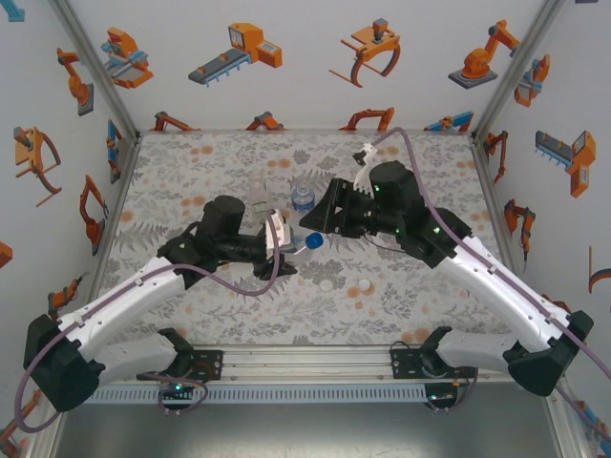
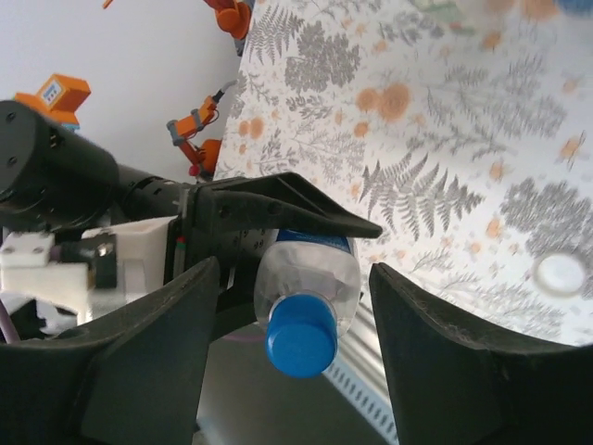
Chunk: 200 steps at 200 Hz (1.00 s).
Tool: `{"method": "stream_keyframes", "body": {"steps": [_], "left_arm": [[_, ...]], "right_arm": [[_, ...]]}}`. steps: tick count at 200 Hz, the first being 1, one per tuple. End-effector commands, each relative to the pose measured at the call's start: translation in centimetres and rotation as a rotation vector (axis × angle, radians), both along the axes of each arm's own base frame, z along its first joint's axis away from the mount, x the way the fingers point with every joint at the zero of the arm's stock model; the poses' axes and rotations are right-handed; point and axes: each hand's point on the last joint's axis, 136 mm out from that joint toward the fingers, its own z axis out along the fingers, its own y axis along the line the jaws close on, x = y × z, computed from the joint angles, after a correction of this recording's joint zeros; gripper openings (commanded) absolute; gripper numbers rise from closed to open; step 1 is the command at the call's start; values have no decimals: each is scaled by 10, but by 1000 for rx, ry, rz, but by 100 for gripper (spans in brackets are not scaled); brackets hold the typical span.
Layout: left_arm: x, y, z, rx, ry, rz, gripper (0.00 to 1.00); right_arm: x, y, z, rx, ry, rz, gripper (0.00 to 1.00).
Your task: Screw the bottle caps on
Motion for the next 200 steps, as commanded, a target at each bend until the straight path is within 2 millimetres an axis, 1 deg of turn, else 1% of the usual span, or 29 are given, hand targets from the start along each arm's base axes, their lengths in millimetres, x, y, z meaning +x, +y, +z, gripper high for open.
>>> {"method": "stream_keyframes", "body": {"steps": [1, 24, 48, 62, 79, 99, 109, 133, 183, 200], "left_arm": [[-11, -2, 18, -52, -24, -61, 0], [-18, 0, 18, -56, -13, -84, 0], [-25, 1, 21, -66, -1, -117, 0], [-31, 2, 23, -77, 7, -140, 0], [-37, 3, 25, -86, 20, -168, 0], [-43, 4, 28, -97, 34, -196, 0], [-44, 3, 28, -98, 42, -203, 0], [-45, 3, 27, -97, 49, -205, 0], [-44, 1, 27, -95, 54, -210, 0], [-43, 1, 26, -92, 55, -210, 0]], "right_arm": [[-13, -4, 34, -100, -289, 157, 61], [-32, 2, 49, -146, -510, 346, 61], [-60, 6, 59, -158, -731, 554, 62], [-81, 7, 58, -157, -849, 697, 62], [-103, 5, 57, -141, -936, 835, 63], [-120, 2, 51, -123, -990, 952, 62], [-120, 4, 49, -121, -992, 964, 62], [-117, 8, 44, -115, -967, 973, 55], [-110, 15, 35, -119, -950, 960, 51], [-107, 17, 32, -119, -942, 948, 48]]}}
